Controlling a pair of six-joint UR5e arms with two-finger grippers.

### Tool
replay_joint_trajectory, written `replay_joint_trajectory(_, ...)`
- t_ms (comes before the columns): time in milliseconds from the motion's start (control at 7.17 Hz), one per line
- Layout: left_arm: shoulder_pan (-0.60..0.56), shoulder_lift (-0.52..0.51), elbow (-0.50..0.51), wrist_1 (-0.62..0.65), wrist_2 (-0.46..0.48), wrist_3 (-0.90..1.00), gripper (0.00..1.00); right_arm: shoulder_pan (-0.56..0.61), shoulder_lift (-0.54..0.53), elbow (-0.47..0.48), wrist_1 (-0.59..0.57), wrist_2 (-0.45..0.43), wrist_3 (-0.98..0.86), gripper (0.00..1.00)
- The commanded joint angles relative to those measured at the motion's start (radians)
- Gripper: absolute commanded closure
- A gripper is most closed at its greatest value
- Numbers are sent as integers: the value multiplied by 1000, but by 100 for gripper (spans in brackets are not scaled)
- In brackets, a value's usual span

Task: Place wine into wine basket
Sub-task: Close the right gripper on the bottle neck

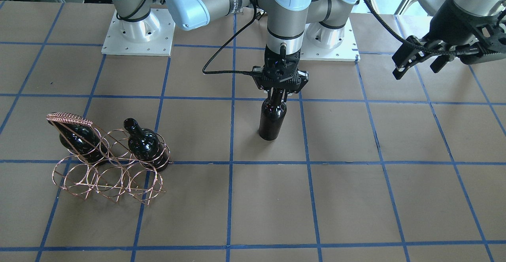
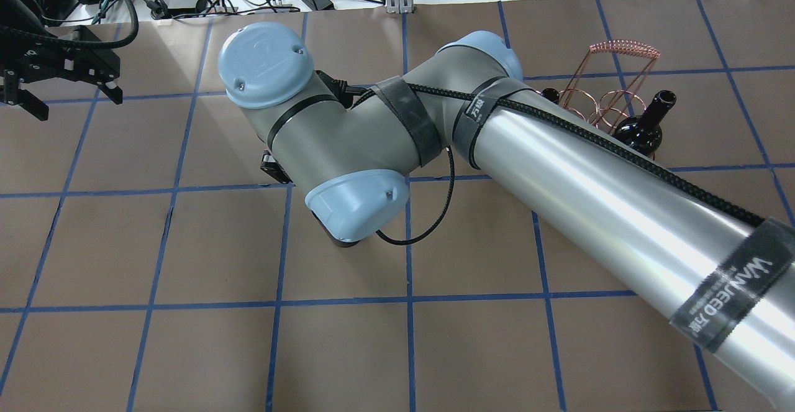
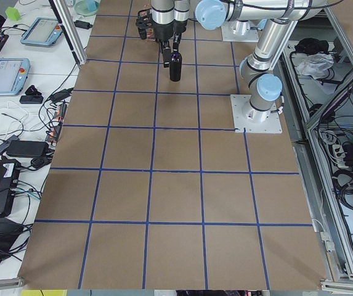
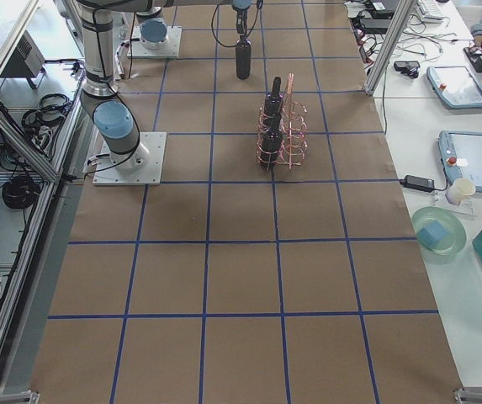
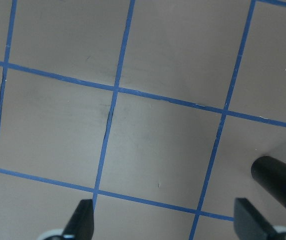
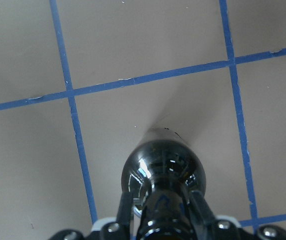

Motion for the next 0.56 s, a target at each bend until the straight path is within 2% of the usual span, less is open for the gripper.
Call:
replay_joint_trajectory(0,-1,0,0,-1,4,1,0,0,-2,0,6,16,1,98)
replay_joint_trajectory(419,-1,-1,-2,-3,4,3,0,-21,-98,-6,99,12,-11,100)
